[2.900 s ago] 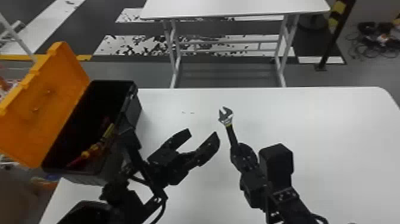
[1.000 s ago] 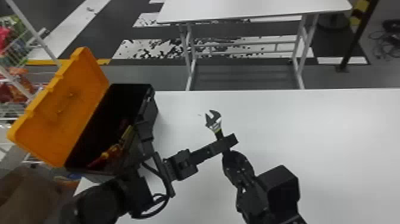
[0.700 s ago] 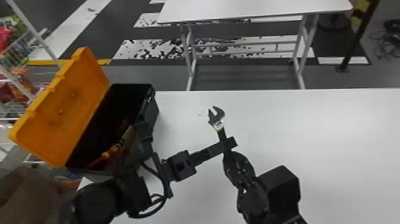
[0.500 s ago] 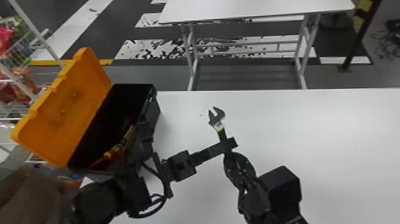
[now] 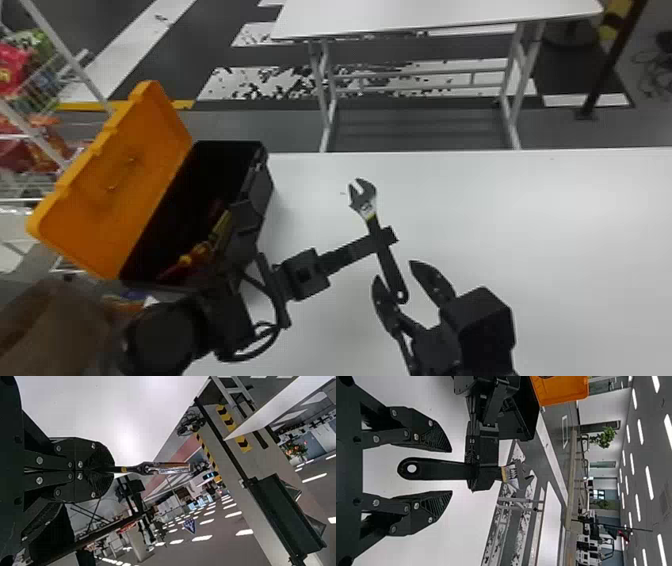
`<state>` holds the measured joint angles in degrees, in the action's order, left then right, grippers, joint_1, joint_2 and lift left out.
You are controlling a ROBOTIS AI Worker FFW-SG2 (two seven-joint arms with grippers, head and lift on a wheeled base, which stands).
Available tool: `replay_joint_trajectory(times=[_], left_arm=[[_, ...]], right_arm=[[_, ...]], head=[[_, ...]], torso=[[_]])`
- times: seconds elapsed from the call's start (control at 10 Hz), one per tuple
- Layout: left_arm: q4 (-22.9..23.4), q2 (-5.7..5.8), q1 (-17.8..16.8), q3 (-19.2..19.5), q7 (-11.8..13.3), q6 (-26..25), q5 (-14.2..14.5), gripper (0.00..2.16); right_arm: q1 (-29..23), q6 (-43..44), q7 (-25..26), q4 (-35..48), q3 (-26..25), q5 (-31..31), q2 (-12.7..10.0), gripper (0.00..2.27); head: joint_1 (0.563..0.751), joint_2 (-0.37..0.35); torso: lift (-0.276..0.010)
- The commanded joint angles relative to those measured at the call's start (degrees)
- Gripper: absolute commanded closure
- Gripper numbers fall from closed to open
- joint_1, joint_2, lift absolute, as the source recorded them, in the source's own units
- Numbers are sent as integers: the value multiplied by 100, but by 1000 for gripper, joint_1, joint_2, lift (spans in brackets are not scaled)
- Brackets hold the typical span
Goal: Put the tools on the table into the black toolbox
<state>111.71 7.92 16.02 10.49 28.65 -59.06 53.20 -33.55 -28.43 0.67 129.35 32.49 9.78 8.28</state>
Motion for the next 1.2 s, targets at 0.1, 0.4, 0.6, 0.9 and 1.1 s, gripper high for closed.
replay_joint_trajectory(times=[0.1, 0.4, 0.6, 0.9, 1.1], left_arm=[[26, 16, 16, 172, 9, -14, 68, 2135], [413, 34, 68, 832, -18, -190, 103, 2135], [712, 34, 121, 1377, -26, -190, 41, 2135], [720, 227, 59, 2150, -9, -172, -64, 2135], [729, 192, 42, 2466, 35, -67, -671, 2135]], right_arm=[[-178, 17, 4, 116, -164, -64, 25, 164], [-583, 491, 4, 169, -709, -275, 69, 164], [-846, 896, 4, 160, -1193, -548, 69, 164], [-1180, 1458, -58, 169, -1878, -1057, 78, 164], [-1347, 1757, -58, 134, -2142, -1207, 60, 164]], head=[[695, 206], [695, 206], [695, 214], [695, 228], [695, 256]], torso=[[-75], [-75], [-75], [-75], [-75]])
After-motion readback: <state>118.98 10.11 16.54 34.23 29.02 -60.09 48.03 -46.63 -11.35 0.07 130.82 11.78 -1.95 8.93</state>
